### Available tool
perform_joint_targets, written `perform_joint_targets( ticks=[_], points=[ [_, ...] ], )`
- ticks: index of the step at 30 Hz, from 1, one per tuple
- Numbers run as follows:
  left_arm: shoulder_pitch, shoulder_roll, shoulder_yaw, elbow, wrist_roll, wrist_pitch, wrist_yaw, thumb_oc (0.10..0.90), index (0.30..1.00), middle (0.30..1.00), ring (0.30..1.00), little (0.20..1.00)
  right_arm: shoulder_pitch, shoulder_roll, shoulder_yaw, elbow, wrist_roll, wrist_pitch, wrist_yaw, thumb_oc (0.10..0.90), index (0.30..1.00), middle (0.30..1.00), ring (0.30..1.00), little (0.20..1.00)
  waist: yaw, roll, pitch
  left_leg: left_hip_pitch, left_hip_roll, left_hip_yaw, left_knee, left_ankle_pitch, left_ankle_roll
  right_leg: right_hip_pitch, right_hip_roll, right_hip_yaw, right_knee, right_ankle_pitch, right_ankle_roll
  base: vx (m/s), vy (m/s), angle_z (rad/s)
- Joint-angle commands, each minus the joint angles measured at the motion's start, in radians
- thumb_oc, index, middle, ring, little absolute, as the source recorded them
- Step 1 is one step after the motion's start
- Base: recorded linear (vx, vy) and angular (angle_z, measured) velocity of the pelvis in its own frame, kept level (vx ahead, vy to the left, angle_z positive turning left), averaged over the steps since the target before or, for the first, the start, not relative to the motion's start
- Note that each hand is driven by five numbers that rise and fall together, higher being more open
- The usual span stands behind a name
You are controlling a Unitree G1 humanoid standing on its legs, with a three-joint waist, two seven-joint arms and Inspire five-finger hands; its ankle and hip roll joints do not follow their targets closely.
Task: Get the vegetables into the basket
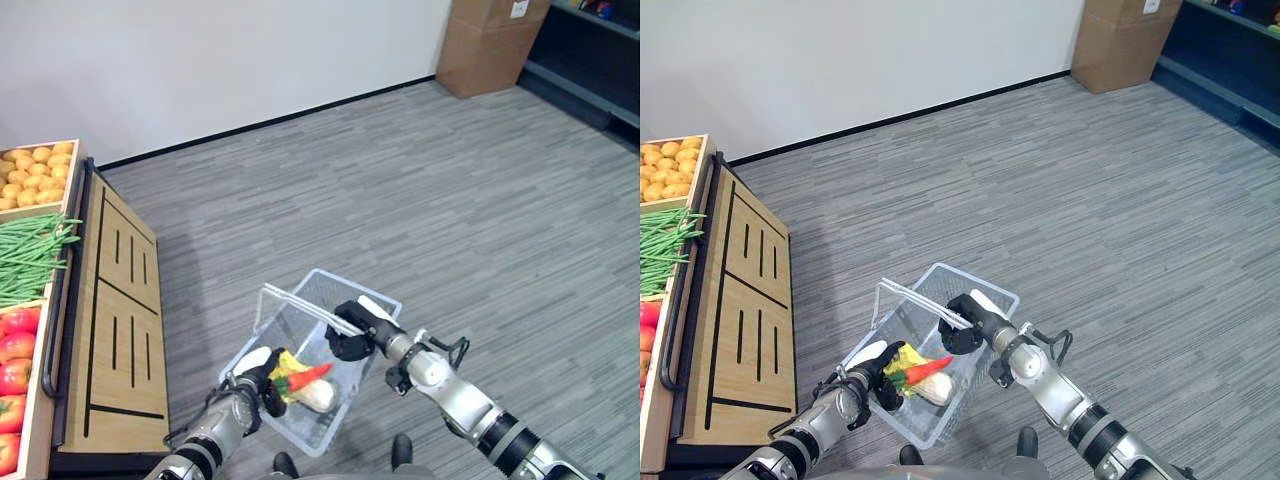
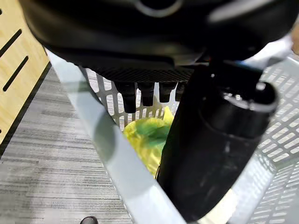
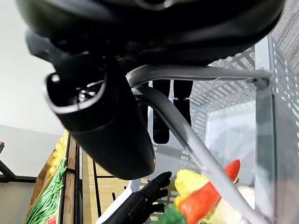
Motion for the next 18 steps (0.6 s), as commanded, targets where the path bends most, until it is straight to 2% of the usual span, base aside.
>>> perform_joint_targets(
  ticks=[1, 6, 12, 13, 14, 18],
  points=[
    [-0.085, 0.06, -0.027, 0.026, 0.038, -0.022, 0.015, 0.9, 1.0, 1.0, 1.0, 1.0, -0.19, 0.082, -0.069, -0.157, 0.047, -0.179, -0.035, 0.4, 0.3, 0.3, 0.3, 0.3, 0.002, -0.004, -0.004, 0.033, 0.032, -0.016, 0.01, 0.006, -0.073, 0.081, 0.005, -0.024, 0.012, -0.065, 0.042, 0.0, 0.0, 0.0],
    [-0.089, 0.068, -0.032, -0.035, 0.018, -0.027, 0.008, 0.9, 1.0, 1.0, 1.0, 1.0, -0.155, 0.073, -0.085, -0.104, 0.012, -0.162, -0.047, 0.4, 0.3, 0.3, 0.3, 0.3, -0.002, -0.008, -0.003, 0.039, 0.031, -0.019, 0.01, 0.002, -0.072, 0.088, 0.005, -0.029, 0.013, -0.066, 0.043, 0.0, 0.0, 0.0],
    [-0.046, 0.072, -0.051, -0.095, -0.049, -0.057, -0.063, 0.9, 1.0, 1.0, 1.0, 1.0, -0.064, 0.046, -0.164, -0.004, -0.022, -0.132, -0.067, 0.4, 0.3, 0.3, 0.3, 0.3, -0.001, -0.014, -0.01, 0.045, 0.028, -0.033, 0.011, -0.006, -0.068, 0.105, 0.0, -0.043, 0.015, -0.073, 0.044, 0.02, 0.002, 0.05],
    [-0.084, 0.011, -0.096, -0.019, -0.03, -0.041, -0.065, 0.9, 1.0, 1.0, 1.0, 1.0, -0.06, 0.069, -0.146, 0.044, -0.017, -0.135, -0.076, 0.4, 0.3, 0.3, 0.3, 0.3, -0.014, -0.021, -0.014, 0.052, 0.026, -0.034, 0.013, -0.015, -0.069, 0.113, 0.0, -0.041, 0.016, -0.079, 0.046, 0.03, 0.015, 0.09],
    [-0.114, -0.016, -0.104, 0.021, -0.044, -0.04, -0.065, 0.9, 1.0, 1.0, 1.0, 1.0, -0.054, 0.072, -0.145, 0.099, -0.018, -0.135, -0.08, 0.4, 0.3, 0.3, 0.3, 0.3, -0.02, -0.023, -0.018, 0.051, 0.025, -0.031, 0.011, -0.01, -0.068, 0.11, 0.002, -0.042, 0.016, -0.075, 0.044, 0.03, 0.01, 0.08],
    [-0.106, -0.007, -0.06, 0.055, -0.105, -0.033, -0.066, 0.9, 1.0, 1.0, 1.0, 1.0, -0.012, 0.031, -0.234, 0.196, -0.026, -0.114, -0.107, 0.4, 0.3, 0.3, 0.3, 0.3, -0.015, -0.029, -0.031, 0.062, 0.02, -0.037, 0.011, -0.017, -0.064, 0.124, 0.001, -0.045, 0.018, -0.08, 0.043, 0.03, 0.013, 0.0]
  ],
)
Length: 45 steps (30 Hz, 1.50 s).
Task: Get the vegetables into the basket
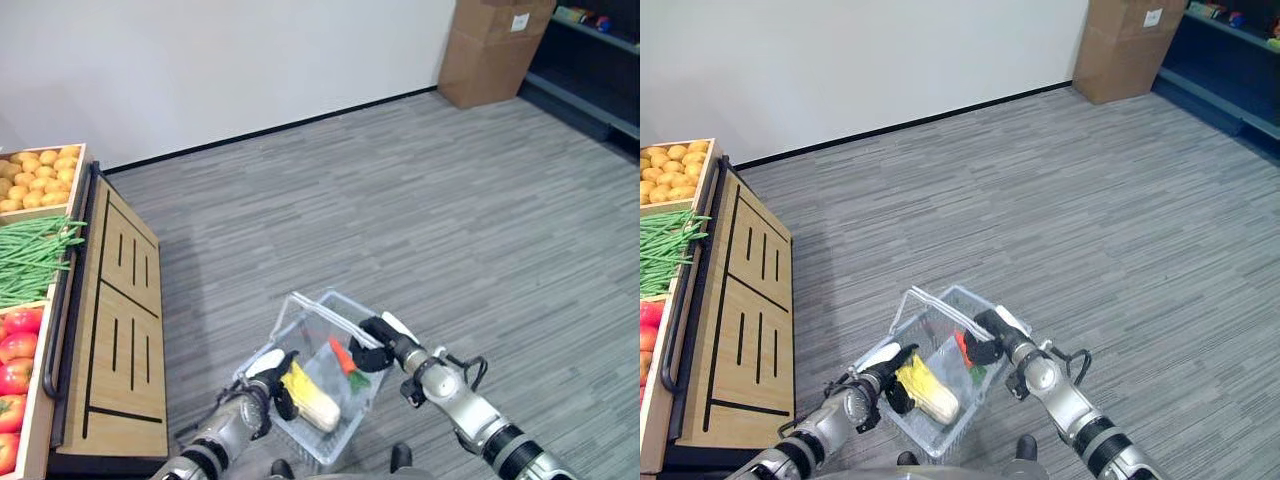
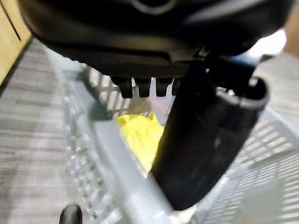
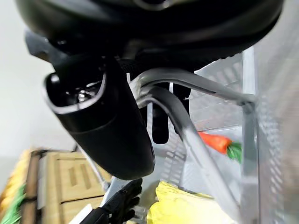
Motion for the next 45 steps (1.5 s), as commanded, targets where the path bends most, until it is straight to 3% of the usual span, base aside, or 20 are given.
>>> perform_joint_targets(
  ticks=[1, 10, 16, 21, 28, 38, 45],
  points=[
    [-0.076, 0.047, 0.017, 0.034, -0.049, -0.015, 0.012, 0.9, 1.0, 1.0, 1.0, 1.0, -0.091, -0.013, -0.157, -0.059, -0.021, -0.098, -0.08, 0.4, 0.3, 0.3, 0.3, 0.3, 0.016, -0.021, -0.036, 0.036, 0.013, -0.02, 0.011, -0.009, -0.049, 0.088, -0.005, -0.027, 0.018, -0.067, 0.043, 0.02, 0.014, 0.09],
    [-0.003, 0.082, 0.111, 0.056, -0.148, -0.007, 0.011, 0.9, 1.0, 1.0, 1.0, 1.0, -0.044, -0.039, -0.285, 0.191, -0.051, -0.077, -0.128, 0.4, 0.3, 0.3, 0.3, 0.3, 0.04, -0.033, -0.042, 0.038, 0.006, -0.045, 0.01, -0.013, -0.043, 0.1, -0.01, -0.042, 0.026, -0.074, 0.041, 0.0, 0.006, 0.07],
    [0.01, 0.08, 0.144, 0.112, -0.174, -0.001, 0.026, 0.9, 1.0, 1.0, 1.0, 1.0, -0.02, -0.029, -0.313, 0.379, -0.043, -0.073, -0.14, 0.4, 0.3, 0.3, 0.3, 0.3, 0.043, -0.037, -0.041, 0.038, 0.0, -0.054, 0.01, -0.015, -0.04, 0.102, -0.011, -0.043, 0.028, -0.074, 0.04, 0.0, 0.006, 0.06],
    [0.011, 0.043, 0.191, 0.292, -0.207, 0.011, 0.048, 0.9, 1.0, 1.0, 1.0, 1.0, -0.006, 0.005, -0.329, 0.633, -0.03, -0.066, -0.144, 0.4, 0.3, 0.3, 0.3, 0.3, 0.039, -0.04, -0.042, 0.037, -0.005, -0.058, 0.008, -0.014, -0.039, 0.098, -0.011, -0.042, 0.028, -0.072, 0.039, 0.0, 0.001, 0.01],
    [0.025, 0.016, 0.295, 0.471, -0.259, 0.02, 0.093, 0.9, 1.0, 1.0, 1.0, 1.0, 0.014, 0.057, -0.354, 0.828, 0.002, -0.071, -0.136, 0.4, 0.3, 0.3, 0.3, 0.3, 0.036, -0.044, -0.048, 0.036, -0.009, -0.06, 0.003, -0.013, -0.038, 0.094, -0.01, -0.038, 0.022, -0.069, 0.037, 0.0, 0.0, 0.0],
    [0.09, 0.005, 0.387, 0.546, -0.293, 0.028, 0.137, 0.9, 1.0, 1.0, 1.0, 1.0, 0.085, 0.119, -0.41, 0.893, 0.083, -0.087, -0.141, 0.4, 0.3, 0.3, 0.3, 0.3, 0.033, -0.049, -0.048, 0.021, -0.009, -0.07, 0.003, -0.009, -0.039, 0.087, -0.008, -0.042, 0.018, -0.064, 0.037, 0.0, 0.0, 0.0],
    [0.096, -0.003, 0.378, 0.537, -0.303, 0.017, 0.131, 0.9, 1.0, 1.0, 1.0, 1.0, 0.101, 0.139, -0.394, 0.904, 0.086, -0.091, -0.128, 0.4, 0.3, 0.3, 0.3, 0.3, 0.033, -0.051, -0.042, 0.013, -0.008, -0.077, 0.003, -0.007, -0.04, 0.082, -0.007, -0.045, 0.017, -0.062, 0.037, 0.0, 0.0, 0.0]
  ],
)
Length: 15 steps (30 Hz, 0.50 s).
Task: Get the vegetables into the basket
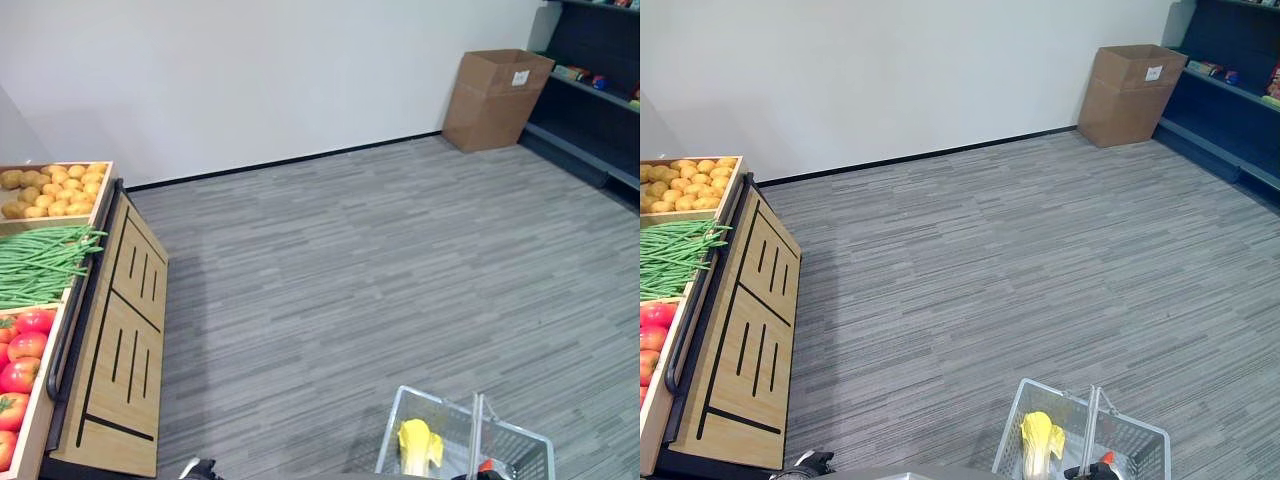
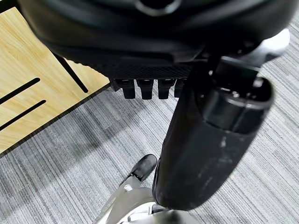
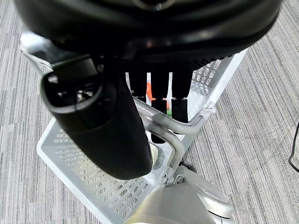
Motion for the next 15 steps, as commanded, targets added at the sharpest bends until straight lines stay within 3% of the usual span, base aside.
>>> perform_joint_targets(
  ticks=[1, 15],
  points=[
    [-0.059, -0.005, 0.0, 0.053, -0.009, -0.004, 0.012, 0.9, 1.0, 1.0, 1.0, 1.0, -0.047, 0.018, 0.008, 0.059, 0.02, -0.001, 0.006, 0.4, 0.3, 0.3, 0.3, 0.3, 0.003, -0.016, 0.048, 0.001, -0.008, -0.035, 0.003, 0.006, -0.028, 0.043, -0.009, -0.009, 0.017, -0.032, 0.03, 0.0, 0.0, 0.0],
    [-0.065, -0.002, -0.025, 0.018, -0.018, -0.026, -0.001, 0.9, 1.0, 1.0, 1.0, 1.0, -0.052, 0.016, 0.025, 0.061, 0.01, -0.009, 0.022, 0.4, 0.3, 0.3, 0.3, 0.3, 0.003, -0.019, 0.052, 0.002, -0.01, -0.033, 0.003, 0.002, -0.028, 0.042, -0.01, -0.009, 0.019, -0.03, 0.032, 0.0, 0.0, 0.0]
  ],
)
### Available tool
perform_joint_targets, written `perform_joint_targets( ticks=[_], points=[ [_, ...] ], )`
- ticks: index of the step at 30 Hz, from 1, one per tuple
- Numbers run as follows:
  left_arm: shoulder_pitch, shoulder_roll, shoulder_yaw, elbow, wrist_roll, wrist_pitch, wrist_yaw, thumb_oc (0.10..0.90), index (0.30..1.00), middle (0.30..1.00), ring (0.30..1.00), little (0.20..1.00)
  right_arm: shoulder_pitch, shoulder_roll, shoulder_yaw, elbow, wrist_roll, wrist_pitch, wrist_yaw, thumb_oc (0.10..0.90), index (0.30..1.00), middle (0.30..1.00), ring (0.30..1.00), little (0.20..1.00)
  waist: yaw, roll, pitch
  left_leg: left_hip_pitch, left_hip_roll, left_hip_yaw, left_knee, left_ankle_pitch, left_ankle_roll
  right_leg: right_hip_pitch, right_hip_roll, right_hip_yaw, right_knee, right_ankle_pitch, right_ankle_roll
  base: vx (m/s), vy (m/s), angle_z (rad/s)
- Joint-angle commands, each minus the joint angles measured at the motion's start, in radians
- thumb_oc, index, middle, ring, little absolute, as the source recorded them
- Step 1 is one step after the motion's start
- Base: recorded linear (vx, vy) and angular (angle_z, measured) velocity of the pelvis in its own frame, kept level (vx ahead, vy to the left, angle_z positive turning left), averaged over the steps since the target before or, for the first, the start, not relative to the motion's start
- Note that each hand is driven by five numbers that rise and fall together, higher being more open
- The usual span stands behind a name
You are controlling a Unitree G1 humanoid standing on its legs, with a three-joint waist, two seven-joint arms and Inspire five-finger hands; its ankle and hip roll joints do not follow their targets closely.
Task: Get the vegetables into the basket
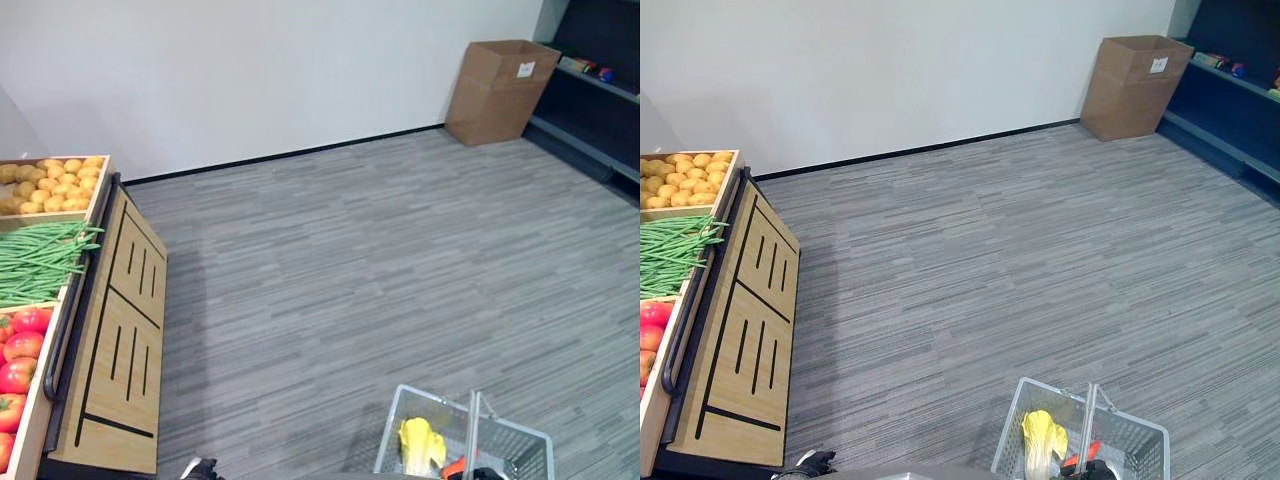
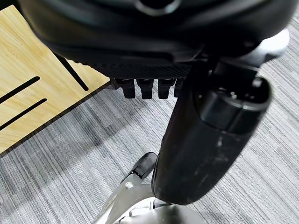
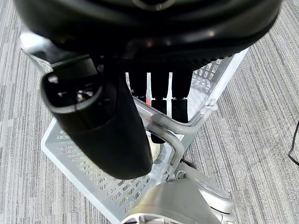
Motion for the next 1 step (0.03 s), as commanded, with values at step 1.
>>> perform_joint_targets(
  ticks=[1],
  points=[
    [-0.061, 0.001, -0.022, 0.032, -0.01, -0.014, 0.001, 0.9, 1.0, 1.0, 1.0, 1.0, -0.042, 0.013, 0.019, 0.064, 0.011, -0.001, 0.014, 0.4, 0.3, 0.3, 0.3, 0.3, 0.003, -0.02, 0.026, 0.002, -0.009, -0.033, 0.003, 0.007, -0.023, 0.041, -0.01, -0.006, 0.019, -0.024, 0.032, 0.0, 0.0, 0.0]
  ],
)
